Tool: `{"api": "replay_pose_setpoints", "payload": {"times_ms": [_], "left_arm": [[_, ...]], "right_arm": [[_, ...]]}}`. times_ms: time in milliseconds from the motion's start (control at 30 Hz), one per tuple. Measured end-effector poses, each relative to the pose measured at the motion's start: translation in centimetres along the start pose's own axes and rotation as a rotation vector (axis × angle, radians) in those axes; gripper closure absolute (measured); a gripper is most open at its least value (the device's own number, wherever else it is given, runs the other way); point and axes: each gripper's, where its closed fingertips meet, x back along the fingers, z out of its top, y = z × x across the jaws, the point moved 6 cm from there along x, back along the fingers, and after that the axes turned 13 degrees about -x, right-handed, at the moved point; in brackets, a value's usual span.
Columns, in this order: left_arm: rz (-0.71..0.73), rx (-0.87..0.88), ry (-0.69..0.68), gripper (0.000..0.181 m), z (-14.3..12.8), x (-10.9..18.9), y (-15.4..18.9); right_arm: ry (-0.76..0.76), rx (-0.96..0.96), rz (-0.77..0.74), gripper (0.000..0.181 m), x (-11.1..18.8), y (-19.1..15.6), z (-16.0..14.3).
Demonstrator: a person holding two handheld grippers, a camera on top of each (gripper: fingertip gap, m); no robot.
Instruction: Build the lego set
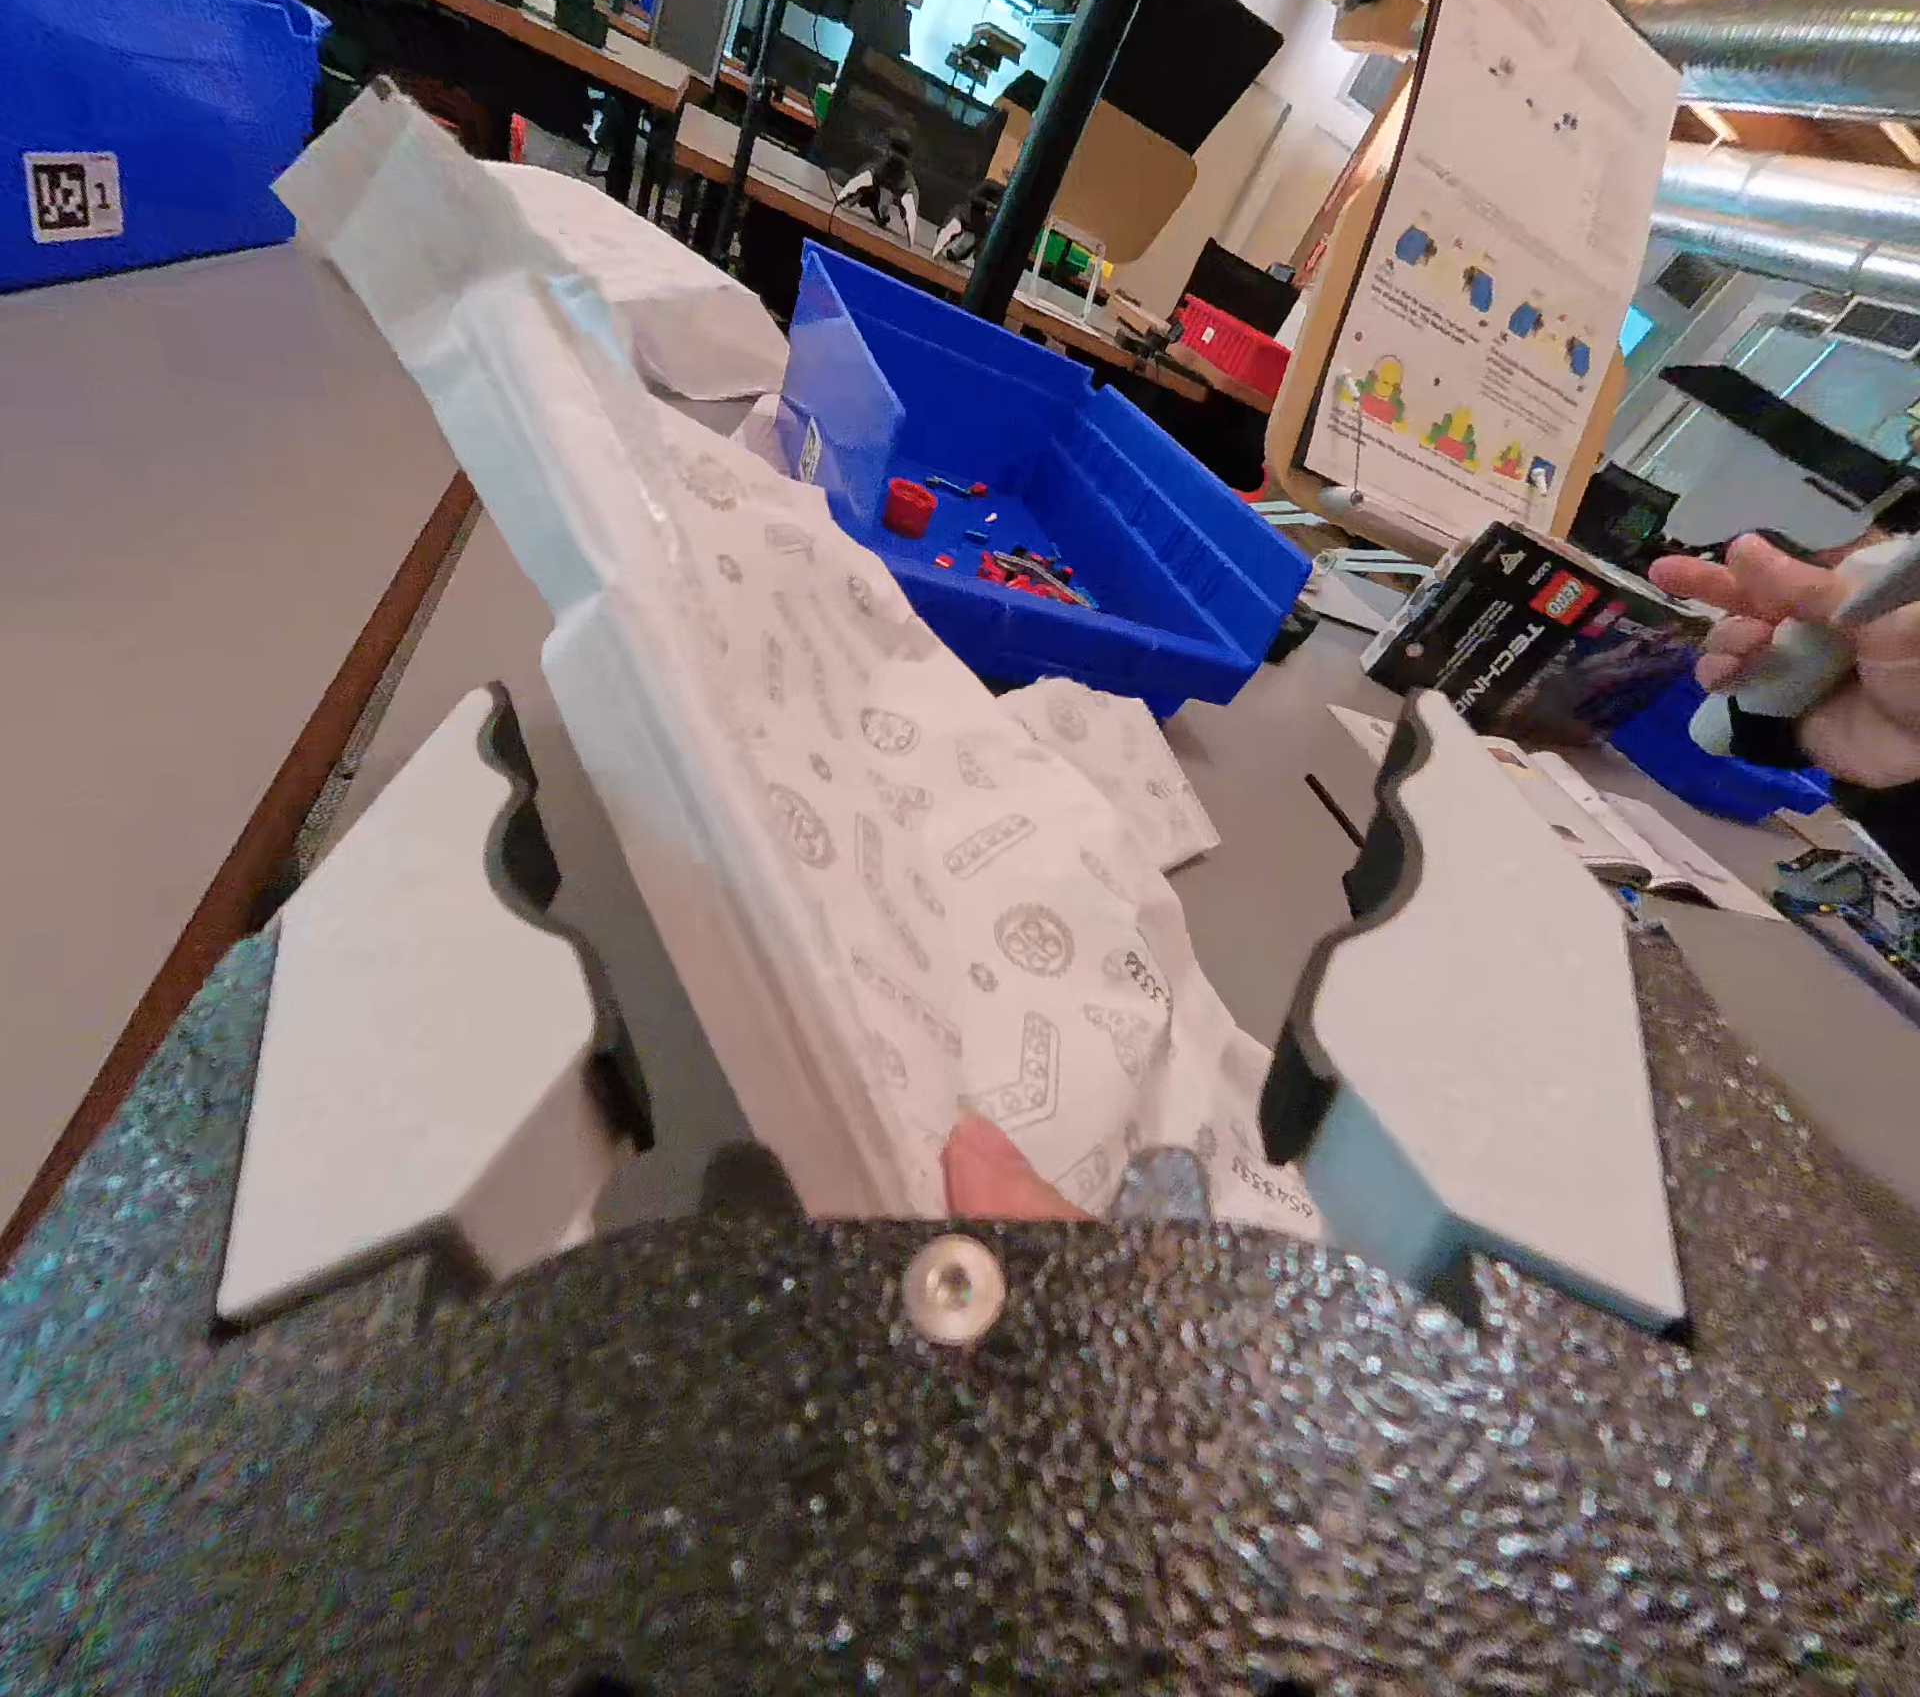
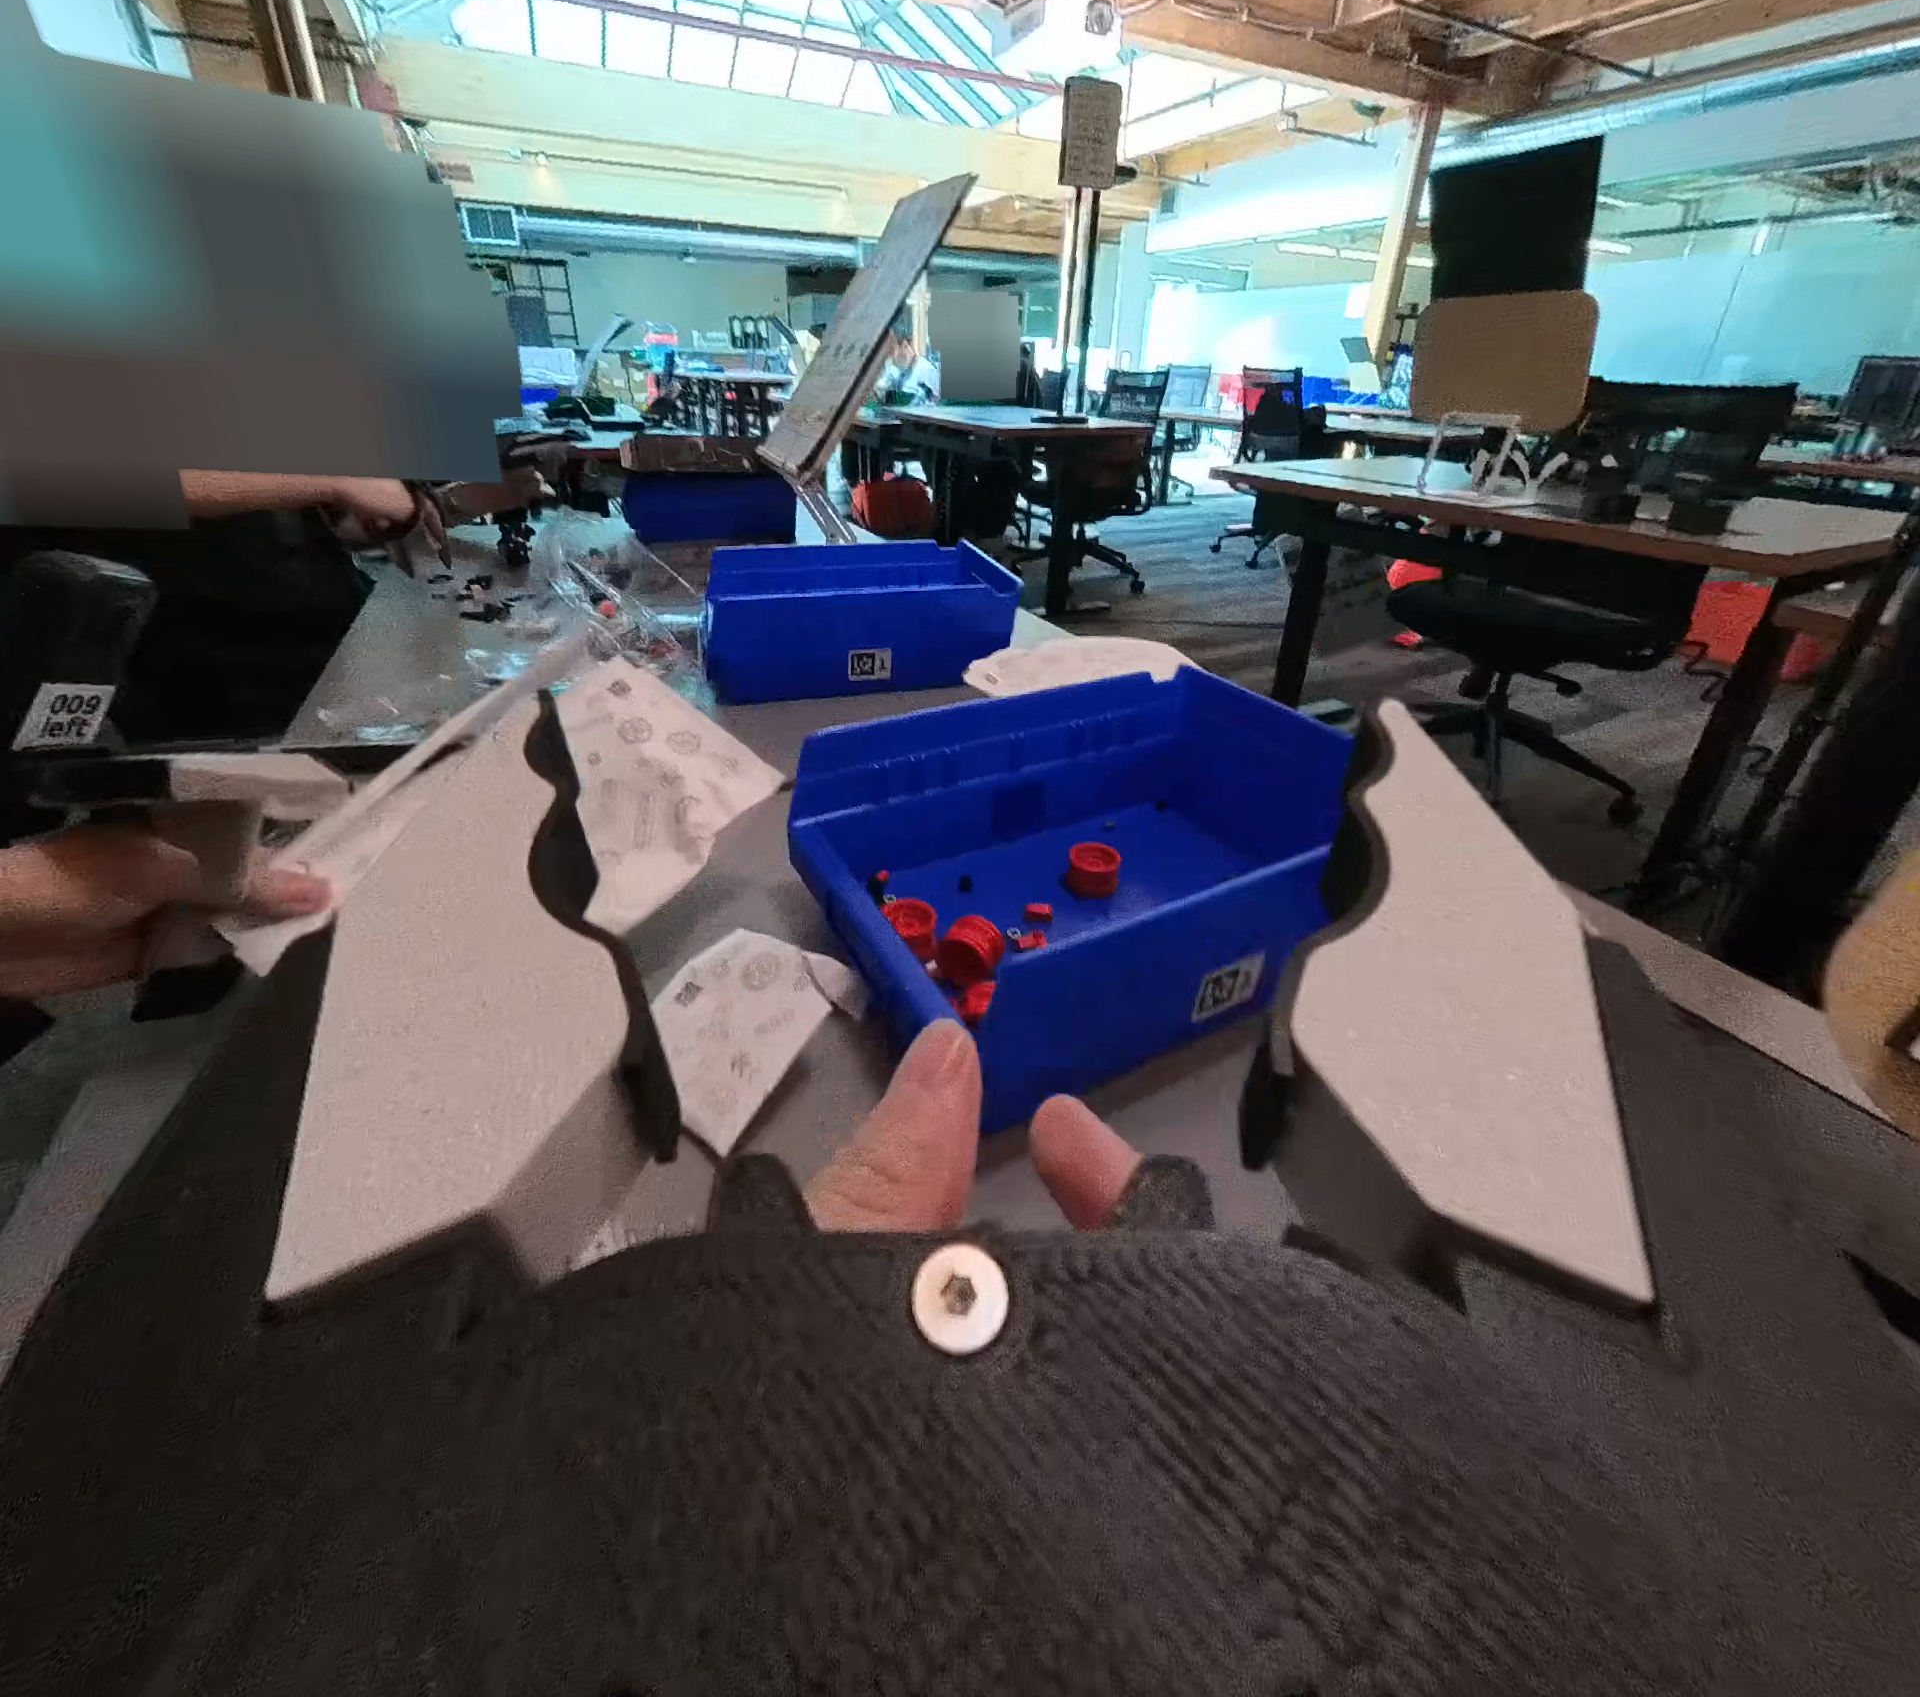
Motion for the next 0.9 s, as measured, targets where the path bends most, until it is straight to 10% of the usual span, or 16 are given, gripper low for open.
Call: {"api": "replay_pose_setpoints", "payload": {"times_ms": [167,300,400,600,733,900], "left_arm": [[-0.016,-0.158,-0.160,0.032,-1.0,-1.2,-0.3],[0.326,-0.460,-0.426,0.087,0.6,-2.2,-3.0],[0.435,-0.646,-0.614,0.080,3.2,-3.6,-3.5],[-0.101,-0.506,-0.577,0.061,5.1,-14.2,1.7],[-0.025,-0.437,-0.714,0.090,3.5,-22.1,-1.9],[0.032,-0.458,-0.922,0.176,-0.1,-25.7,-3.1]], "right_arm": [[-0.071,0.005,-0.126,0.040,1.1,3.1,-1.5],[-0.205,0.007,-0.077,0.039,0.8,3.9,-3.2],[-0.283,0.037,-0.107,0.039,1.5,5.0,-4.2],[-0.476,0.140,-0.158,0.040,3.1,5.8,-6.6],[-0.538,0.222,-0.188,0.041,3.5,5.8,-7.8],[-0.535,0.194,-0.179,0.041,4.5,5.5,-7.8]]}}
